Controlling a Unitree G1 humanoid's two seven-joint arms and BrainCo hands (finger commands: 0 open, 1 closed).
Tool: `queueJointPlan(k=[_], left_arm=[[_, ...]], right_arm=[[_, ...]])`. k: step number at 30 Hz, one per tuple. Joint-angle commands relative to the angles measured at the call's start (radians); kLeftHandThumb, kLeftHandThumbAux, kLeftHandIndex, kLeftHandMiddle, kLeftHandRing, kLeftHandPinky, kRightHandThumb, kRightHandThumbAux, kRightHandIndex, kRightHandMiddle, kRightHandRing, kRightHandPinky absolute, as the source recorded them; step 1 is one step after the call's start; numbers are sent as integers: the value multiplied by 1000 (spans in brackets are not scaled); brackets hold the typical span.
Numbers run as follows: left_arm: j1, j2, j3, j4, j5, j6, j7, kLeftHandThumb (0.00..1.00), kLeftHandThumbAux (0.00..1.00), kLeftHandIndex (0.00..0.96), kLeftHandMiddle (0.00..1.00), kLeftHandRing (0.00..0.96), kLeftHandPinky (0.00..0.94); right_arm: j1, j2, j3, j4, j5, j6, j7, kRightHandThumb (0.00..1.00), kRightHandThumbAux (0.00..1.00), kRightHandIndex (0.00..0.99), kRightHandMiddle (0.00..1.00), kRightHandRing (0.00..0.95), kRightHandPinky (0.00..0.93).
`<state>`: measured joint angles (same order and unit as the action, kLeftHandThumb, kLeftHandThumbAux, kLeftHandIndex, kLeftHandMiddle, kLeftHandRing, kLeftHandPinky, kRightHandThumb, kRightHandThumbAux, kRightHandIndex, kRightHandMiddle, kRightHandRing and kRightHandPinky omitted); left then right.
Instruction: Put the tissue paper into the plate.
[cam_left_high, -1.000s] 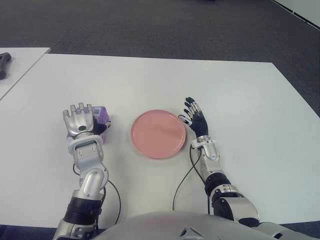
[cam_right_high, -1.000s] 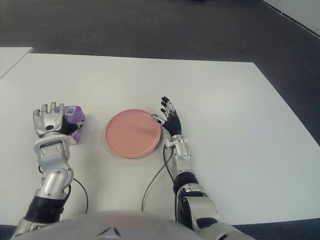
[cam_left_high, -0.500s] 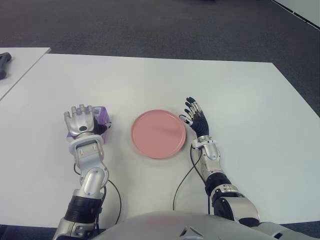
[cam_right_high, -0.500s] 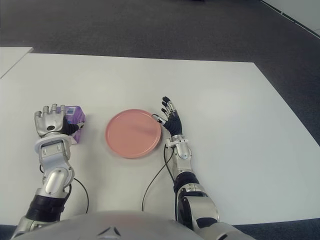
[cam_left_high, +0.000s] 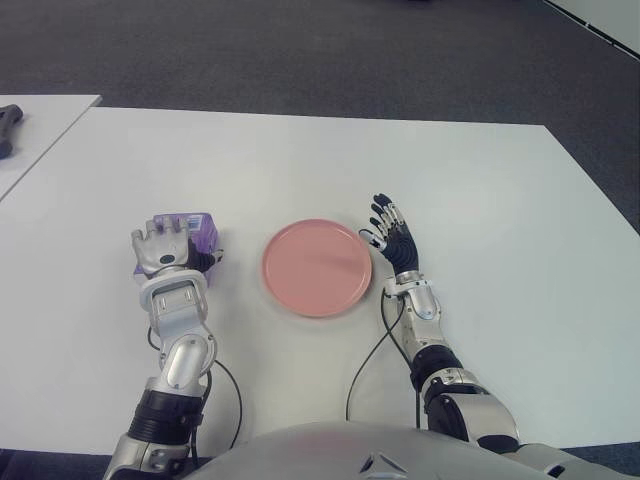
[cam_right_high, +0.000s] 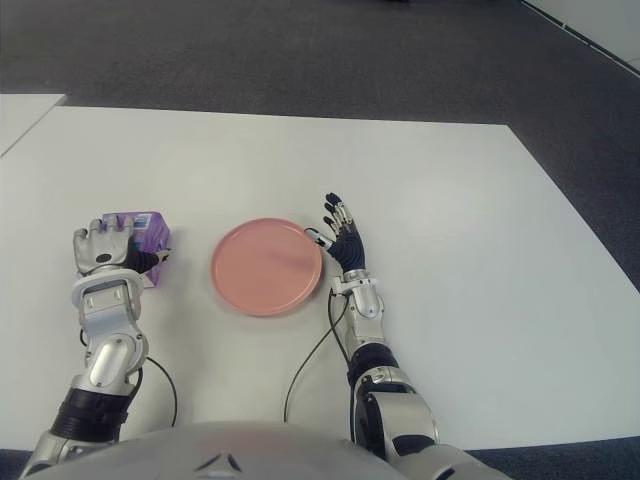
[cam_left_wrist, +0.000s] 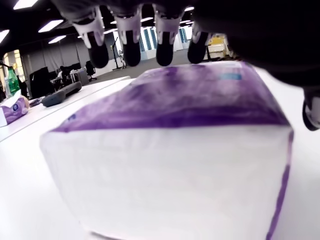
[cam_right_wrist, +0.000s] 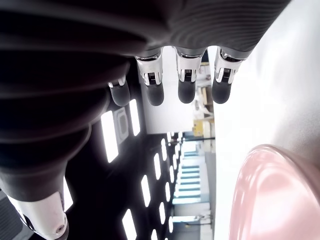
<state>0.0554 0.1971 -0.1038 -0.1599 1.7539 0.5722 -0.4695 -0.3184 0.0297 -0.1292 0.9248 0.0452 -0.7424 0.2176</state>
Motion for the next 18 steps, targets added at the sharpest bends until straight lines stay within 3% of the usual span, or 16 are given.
queueJointPlan(k=[1, 18], left_arm=[[-13, 5, -14, 25, -22, 1, -28, 0, 282, 0, 0, 0, 0], [-37, 24, -30, 158, -97, 37, 46, 0, 256, 0, 0, 0, 0]], right_arm=[[131, -21, -24, 95, 25, -1, 5, 81, 706, 42, 17, 2, 44], [130, -23, -30, 93, 26, 1, 11, 81, 706, 42, 17, 2, 44]])
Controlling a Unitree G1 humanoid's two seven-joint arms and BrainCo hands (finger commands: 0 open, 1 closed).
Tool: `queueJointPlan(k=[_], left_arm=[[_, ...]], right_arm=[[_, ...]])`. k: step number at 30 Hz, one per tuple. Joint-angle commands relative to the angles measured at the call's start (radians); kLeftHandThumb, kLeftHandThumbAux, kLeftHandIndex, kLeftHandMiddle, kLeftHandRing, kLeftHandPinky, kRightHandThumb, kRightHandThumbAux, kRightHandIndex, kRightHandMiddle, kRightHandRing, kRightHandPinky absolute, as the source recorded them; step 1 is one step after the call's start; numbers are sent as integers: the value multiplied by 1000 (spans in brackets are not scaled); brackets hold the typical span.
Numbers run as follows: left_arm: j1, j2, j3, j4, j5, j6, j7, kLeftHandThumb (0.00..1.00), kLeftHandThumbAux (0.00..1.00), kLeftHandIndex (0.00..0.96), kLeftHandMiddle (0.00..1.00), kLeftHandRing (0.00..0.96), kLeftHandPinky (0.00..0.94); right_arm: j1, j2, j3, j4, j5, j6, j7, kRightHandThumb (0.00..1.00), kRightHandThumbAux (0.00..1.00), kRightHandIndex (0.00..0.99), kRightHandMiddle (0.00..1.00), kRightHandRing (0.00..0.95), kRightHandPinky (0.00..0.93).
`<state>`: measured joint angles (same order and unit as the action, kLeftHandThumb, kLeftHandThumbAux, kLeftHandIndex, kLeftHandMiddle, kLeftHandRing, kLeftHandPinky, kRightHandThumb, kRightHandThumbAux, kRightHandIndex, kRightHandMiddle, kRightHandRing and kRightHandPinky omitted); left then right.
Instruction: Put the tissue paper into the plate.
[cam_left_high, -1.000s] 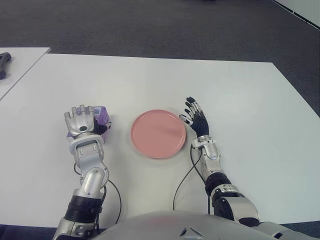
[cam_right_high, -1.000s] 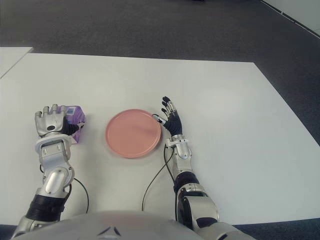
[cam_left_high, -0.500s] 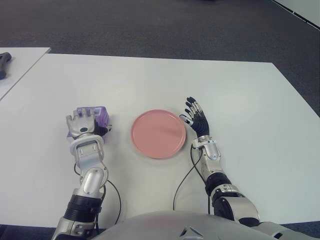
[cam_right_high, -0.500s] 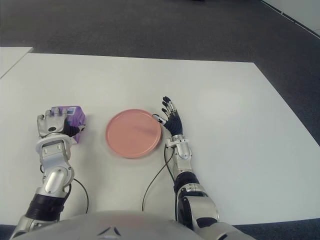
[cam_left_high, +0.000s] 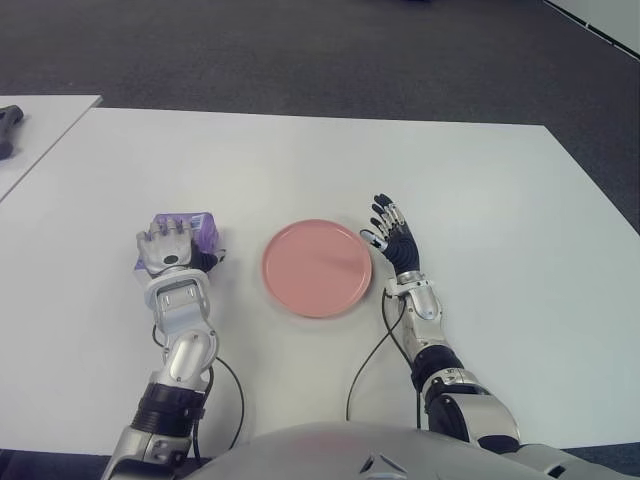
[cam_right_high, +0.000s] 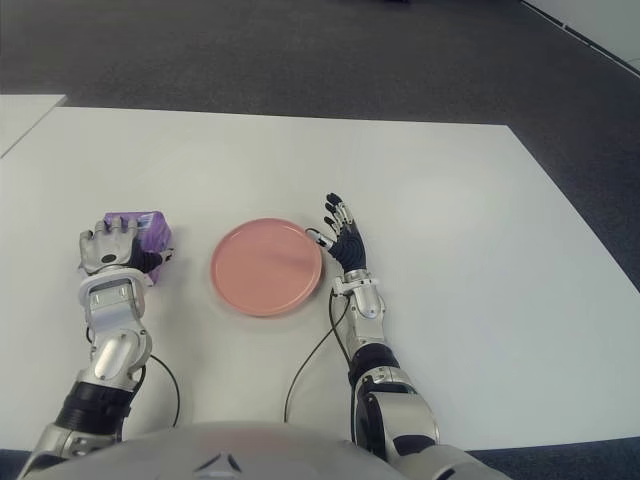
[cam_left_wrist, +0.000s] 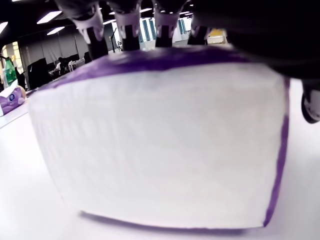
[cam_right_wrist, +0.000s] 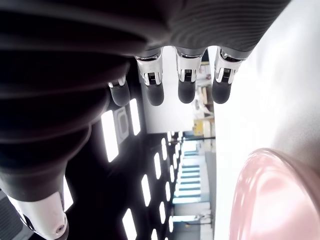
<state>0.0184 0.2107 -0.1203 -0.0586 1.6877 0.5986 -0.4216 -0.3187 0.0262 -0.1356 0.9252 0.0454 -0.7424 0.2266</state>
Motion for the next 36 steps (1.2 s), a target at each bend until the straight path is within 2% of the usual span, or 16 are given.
queueJointPlan(k=[1, 10, 23, 31, 36], left_arm=[[-4, 13, -16, 65, -34, 14, 0, 0, 254, 0, 0, 0, 0], [-25, 22, -35, 136, -68, 63, 39, 0, 244, 0, 0, 0, 0], [-10, 6, -75, 133, -58, 151, 40, 0, 235, 0, 0, 0, 0], [3, -32, -65, 129, -109, 203, 117, 0, 241, 0, 0, 0, 0], [19, -59, -63, 130, -150, 228, 204, 0, 256, 0, 0, 0, 0]], right_arm=[[131, -19, -24, 92, 26, 1, 2, 81, 706, 42, 17, 2, 44], [133, -20, -25, 88, 27, 1, 5, 81, 706, 42, 17, 2, 44], [138, -22, -25, 82, 30, 0, 9, 81, 706, 42, 17, 2, 44], [140, -23, -25, 79, 32, 0, 11, 81, 706, 42, 17, 2, 44], [140, -24, -25, 78, 33, 0, 12, 81, 706, 42, 17, 2, 44]])
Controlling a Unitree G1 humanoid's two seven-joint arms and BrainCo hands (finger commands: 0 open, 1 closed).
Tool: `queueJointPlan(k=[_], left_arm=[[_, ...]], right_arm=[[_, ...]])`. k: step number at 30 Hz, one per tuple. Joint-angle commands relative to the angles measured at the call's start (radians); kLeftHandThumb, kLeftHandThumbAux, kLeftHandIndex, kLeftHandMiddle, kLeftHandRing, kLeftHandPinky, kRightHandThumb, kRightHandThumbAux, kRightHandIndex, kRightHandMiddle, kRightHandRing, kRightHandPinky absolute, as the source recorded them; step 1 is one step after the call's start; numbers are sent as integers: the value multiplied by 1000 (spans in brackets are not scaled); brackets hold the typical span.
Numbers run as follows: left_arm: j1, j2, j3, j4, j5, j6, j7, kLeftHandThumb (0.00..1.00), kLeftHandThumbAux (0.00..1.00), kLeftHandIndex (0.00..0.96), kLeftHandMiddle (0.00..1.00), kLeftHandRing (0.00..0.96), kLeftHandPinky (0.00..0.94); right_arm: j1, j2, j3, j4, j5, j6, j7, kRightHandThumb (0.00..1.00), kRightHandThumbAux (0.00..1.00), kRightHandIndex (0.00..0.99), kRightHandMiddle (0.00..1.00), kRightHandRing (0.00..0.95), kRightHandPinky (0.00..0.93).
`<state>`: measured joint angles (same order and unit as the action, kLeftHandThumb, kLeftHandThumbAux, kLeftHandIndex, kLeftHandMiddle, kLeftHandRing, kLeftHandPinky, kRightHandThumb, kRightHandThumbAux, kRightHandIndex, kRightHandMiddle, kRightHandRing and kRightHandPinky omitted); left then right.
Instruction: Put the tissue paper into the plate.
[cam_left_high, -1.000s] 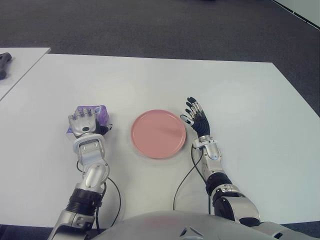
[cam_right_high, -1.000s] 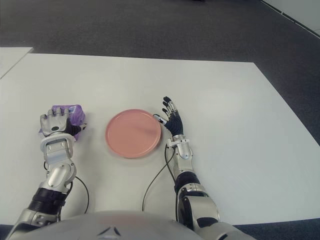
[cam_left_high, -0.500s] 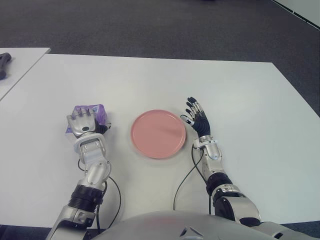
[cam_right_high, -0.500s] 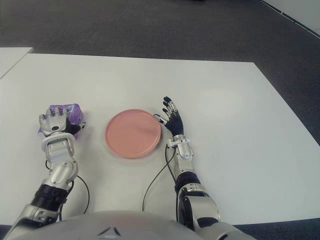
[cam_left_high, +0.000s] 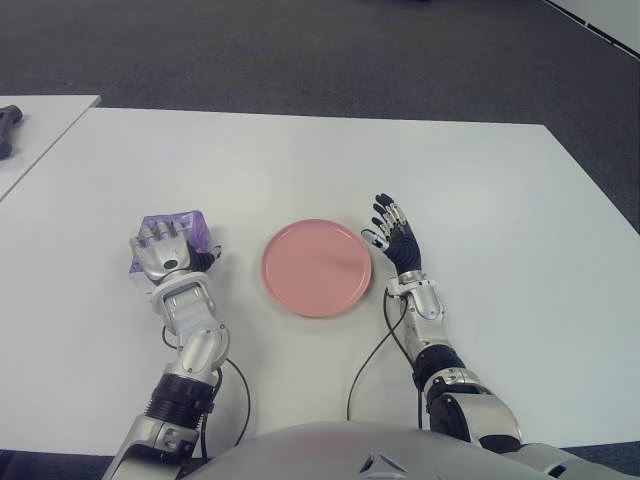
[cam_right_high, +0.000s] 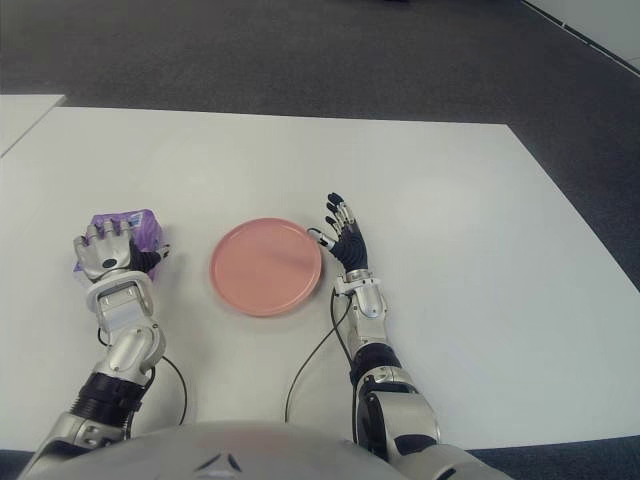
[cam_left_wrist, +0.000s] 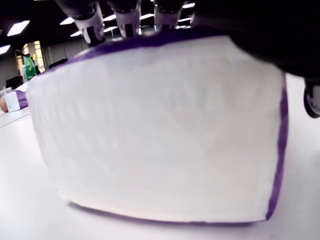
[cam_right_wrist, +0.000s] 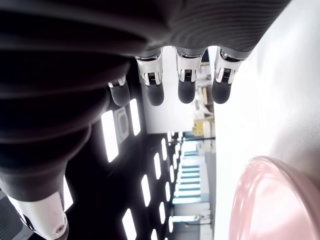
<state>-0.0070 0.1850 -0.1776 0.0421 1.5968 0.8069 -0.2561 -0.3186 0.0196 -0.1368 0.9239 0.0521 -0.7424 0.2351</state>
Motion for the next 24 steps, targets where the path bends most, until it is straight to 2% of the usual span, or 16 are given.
queueJointPlan(k=[1, 10, 24], left_arm=[[46, -34, -7, 31, -64, 24, 48, 0, 259, 0, 0, 0, 0], [50, -41, -17, 50, -100, 38, 120, 0, 282, 0, 0, 0, 0], [52, -34, -38, 60, -125, 56, 166, 0, 296, 0, 0, 0, 0]], right_arm=[[140, -18, -24, 79, 27, 0, 4, 81, 706, 42, 17, 2, 44], [142, -19, -22, 76, 29, 1, 5, 81, 706, 42, 17, 2, 44], [143, -23, -24, 69, 36, 4, 12, 81, 706, 42, 17, 2, 44]])
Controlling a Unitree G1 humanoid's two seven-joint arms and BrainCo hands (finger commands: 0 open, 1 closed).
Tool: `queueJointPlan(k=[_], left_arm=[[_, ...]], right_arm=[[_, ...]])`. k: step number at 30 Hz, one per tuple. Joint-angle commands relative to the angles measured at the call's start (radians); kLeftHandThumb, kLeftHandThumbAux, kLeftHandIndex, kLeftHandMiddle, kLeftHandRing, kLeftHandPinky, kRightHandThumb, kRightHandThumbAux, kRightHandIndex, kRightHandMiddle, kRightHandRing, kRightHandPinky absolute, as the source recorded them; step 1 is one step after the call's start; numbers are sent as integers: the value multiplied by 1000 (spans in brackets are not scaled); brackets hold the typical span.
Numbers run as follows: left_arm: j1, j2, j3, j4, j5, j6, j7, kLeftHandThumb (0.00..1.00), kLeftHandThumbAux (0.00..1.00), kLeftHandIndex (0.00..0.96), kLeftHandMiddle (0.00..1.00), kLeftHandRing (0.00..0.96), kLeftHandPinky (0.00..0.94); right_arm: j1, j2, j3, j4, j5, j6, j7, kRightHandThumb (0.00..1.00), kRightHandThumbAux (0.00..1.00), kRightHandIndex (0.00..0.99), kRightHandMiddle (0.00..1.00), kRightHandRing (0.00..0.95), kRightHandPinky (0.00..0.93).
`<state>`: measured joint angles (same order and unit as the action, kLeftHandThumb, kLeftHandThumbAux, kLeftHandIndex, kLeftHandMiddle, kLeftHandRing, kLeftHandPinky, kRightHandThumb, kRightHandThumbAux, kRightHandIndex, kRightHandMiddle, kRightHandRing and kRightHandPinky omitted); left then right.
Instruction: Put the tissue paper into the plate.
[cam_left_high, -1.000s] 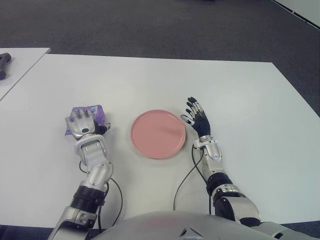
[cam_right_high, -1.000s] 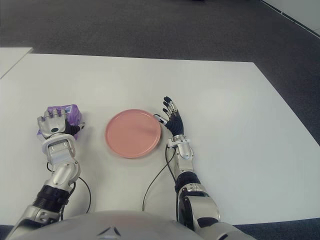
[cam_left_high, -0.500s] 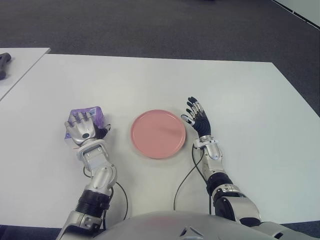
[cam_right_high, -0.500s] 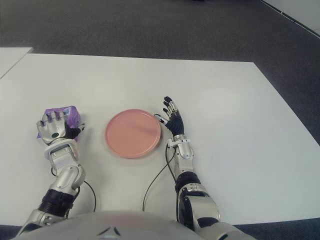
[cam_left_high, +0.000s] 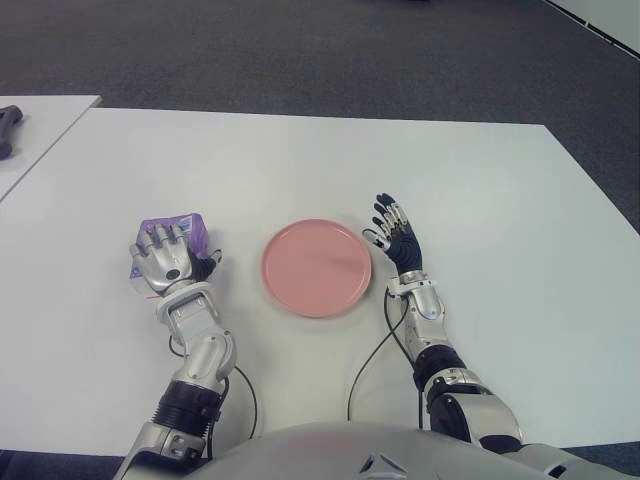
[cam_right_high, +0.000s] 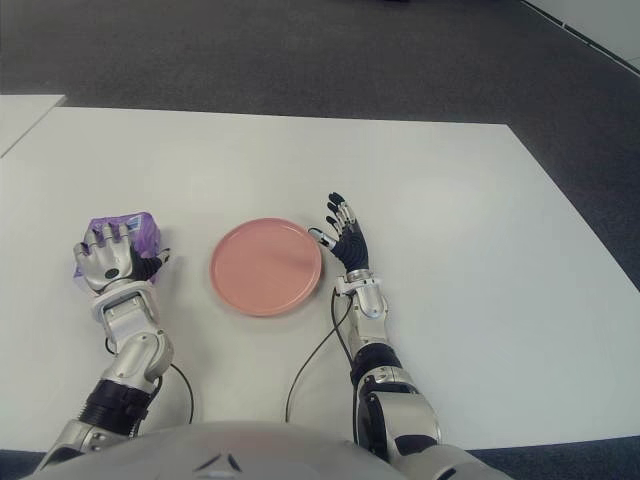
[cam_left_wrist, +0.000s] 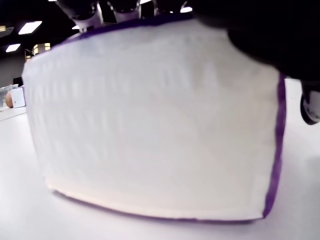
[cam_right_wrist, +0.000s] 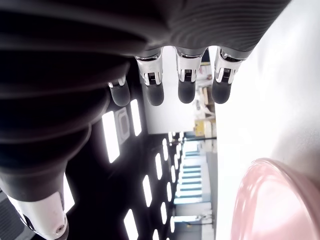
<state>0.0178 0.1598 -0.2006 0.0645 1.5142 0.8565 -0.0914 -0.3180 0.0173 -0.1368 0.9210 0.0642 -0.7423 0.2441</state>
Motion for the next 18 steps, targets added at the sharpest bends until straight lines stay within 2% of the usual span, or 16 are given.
queueJointPlan(k=[1, 18], left_arm=[[28, -9, -17, 40, -43, 10, 7, 0, 297, 0, 0, 0, 0], [22, -13, -41, 57, -51, 63, -5, 0, 324, 0, 0, 0, 0]], right_arm=[[143, -21, -24, 72, 24, 4, 3, 81, 706, 42, 17, 2, 44], [144, -26, -25, 69, 30, 5, 10, 81, 706, 42, 17, 2, 44]])
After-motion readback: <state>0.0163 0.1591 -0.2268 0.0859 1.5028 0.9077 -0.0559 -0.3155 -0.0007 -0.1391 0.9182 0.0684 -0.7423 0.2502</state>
